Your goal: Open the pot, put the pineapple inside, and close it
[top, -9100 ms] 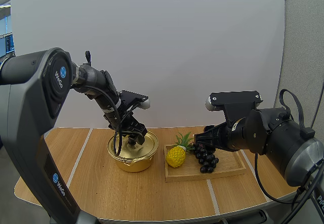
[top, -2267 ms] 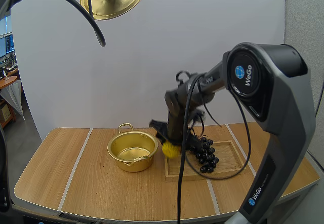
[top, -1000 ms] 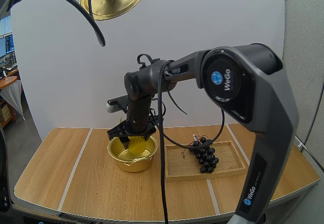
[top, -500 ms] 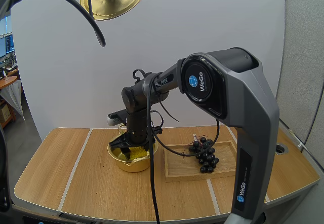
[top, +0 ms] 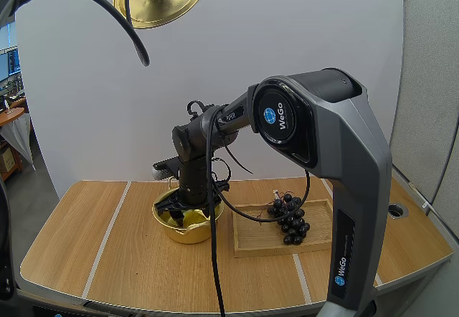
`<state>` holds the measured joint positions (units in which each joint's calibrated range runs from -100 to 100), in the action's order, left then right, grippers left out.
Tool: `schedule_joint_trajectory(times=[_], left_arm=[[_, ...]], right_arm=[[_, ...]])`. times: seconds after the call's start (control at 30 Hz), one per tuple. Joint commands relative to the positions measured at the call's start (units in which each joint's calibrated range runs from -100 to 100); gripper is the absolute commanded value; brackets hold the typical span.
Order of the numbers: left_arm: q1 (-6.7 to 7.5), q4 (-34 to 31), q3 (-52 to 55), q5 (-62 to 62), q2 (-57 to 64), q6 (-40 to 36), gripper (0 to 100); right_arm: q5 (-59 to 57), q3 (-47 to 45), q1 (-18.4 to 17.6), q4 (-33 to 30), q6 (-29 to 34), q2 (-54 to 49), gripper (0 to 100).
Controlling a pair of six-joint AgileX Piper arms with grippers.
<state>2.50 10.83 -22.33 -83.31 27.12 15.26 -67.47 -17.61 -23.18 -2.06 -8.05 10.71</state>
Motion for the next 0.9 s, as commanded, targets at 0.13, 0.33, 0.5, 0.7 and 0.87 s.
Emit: schedule_joint_trajectory(times=[0.13, 0.33, 0.5, 0.7, 0.87], left_arm=[[0.2, 0.47, -0.4, 0.61, 0.29, -0.23, 0], [0.2, 0.47, -0.4, 0.61, 0.29, -0.23, 0], [0.2, 0.47, -0.4, 0.61, 0.29, -0.23, 0], [0.2, 0.47, -0.4, 0.61, 0.29, -0.23, 0], [0.2, 0.47, -0.4, 0.61, 0.29, -0.23, 0]], right_arm=[[-0.41, 0.32, -0.08, -0.27, -1.25, -2.45, 100], [-1.87, 0.32, -0.08, -0.38, -1.34, -10.42, 100], [-5.25, 0.32, -0.08, -0.38, -2.42, -18.38, 100], [-12.04, 0.32, -0.08, -0.28, -2.42, -29.06, 100], [-18.75, 0.32, -0.08, 0.01, -2.8, -37.99, 100]])
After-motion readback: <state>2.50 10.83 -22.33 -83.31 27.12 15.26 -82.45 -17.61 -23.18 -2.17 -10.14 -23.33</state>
